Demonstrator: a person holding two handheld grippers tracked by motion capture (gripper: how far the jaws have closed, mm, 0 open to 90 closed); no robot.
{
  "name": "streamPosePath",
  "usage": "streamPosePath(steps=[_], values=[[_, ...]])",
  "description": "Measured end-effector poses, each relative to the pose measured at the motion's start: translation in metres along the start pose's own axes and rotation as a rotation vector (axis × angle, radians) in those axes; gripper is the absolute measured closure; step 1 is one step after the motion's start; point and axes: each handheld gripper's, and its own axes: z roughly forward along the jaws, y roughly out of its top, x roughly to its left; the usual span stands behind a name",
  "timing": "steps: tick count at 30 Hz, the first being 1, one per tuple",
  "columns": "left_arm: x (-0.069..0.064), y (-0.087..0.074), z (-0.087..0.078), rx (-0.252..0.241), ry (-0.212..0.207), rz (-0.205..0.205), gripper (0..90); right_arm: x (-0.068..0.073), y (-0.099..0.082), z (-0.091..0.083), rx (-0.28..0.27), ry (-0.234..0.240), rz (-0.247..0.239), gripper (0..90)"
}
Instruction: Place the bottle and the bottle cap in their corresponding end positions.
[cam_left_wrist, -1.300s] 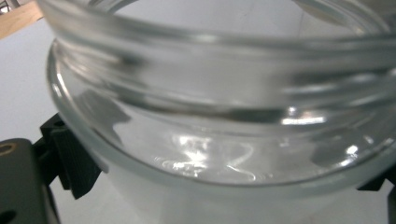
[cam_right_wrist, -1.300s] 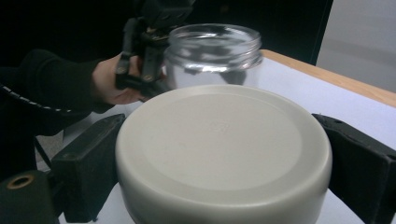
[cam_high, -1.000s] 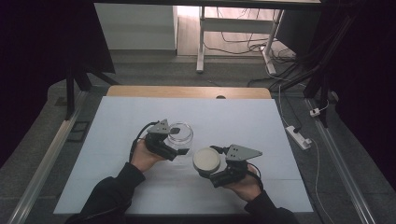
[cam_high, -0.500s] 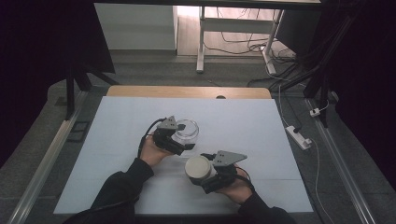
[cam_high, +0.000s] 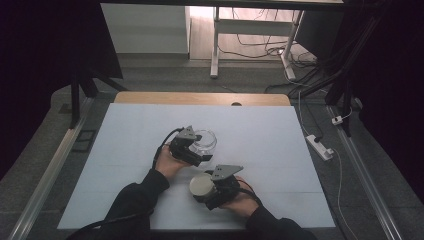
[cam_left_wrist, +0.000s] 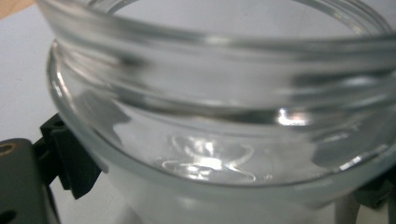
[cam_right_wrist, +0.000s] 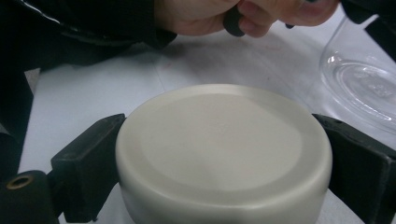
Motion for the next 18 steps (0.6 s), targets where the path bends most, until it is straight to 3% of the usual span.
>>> streamPosePath(steps=[7,14,18], values=[[0.0015,-0.001,0.0051,0.039,0.012,0.008,7.1,-0.0031,0.0009,0.003,0.028,-0.007,0.033,7.4],[0.0017,-0.0014,0.006,0.039,0.014,0.013,6.9,-0.004,0.0014,0.0042,0.044,-0.018,0.047,6.9],[0.0044,-0.0029,0.005,0.038,-0.005,-0.01,6.6,-0.0038,0.0016,0.0046,0.047,-0.018,0.041,5.7]])
